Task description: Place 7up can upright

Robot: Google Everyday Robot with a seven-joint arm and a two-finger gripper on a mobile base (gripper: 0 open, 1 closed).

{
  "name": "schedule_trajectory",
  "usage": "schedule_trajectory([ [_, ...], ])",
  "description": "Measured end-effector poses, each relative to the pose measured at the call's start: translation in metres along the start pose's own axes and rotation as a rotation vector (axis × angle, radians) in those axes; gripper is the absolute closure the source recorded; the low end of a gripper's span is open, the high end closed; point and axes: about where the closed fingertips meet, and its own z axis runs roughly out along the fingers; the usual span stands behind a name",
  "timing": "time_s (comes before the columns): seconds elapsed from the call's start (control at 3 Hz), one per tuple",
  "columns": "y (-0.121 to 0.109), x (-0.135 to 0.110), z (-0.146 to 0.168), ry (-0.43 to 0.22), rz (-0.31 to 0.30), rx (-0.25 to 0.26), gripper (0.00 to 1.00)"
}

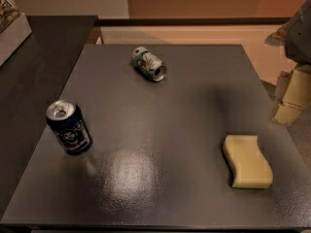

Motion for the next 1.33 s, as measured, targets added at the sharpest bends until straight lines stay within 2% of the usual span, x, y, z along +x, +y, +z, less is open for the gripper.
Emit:
schedule_trajectory([
  [0.33,0.0,0.0,0.0,0.0,0.0,0.0,0.0],
  [0.67,-0.004,-0.014,-0.001,-0.036,-0.061,0.007,0.0],
  [1.0,-0.012,-0.041,0.005,-0.118,-0.177,0.01,0.0],
  [1.33,-0.022,-0.078,0.014,-0.21,-0.338,0.02,0.0],
])
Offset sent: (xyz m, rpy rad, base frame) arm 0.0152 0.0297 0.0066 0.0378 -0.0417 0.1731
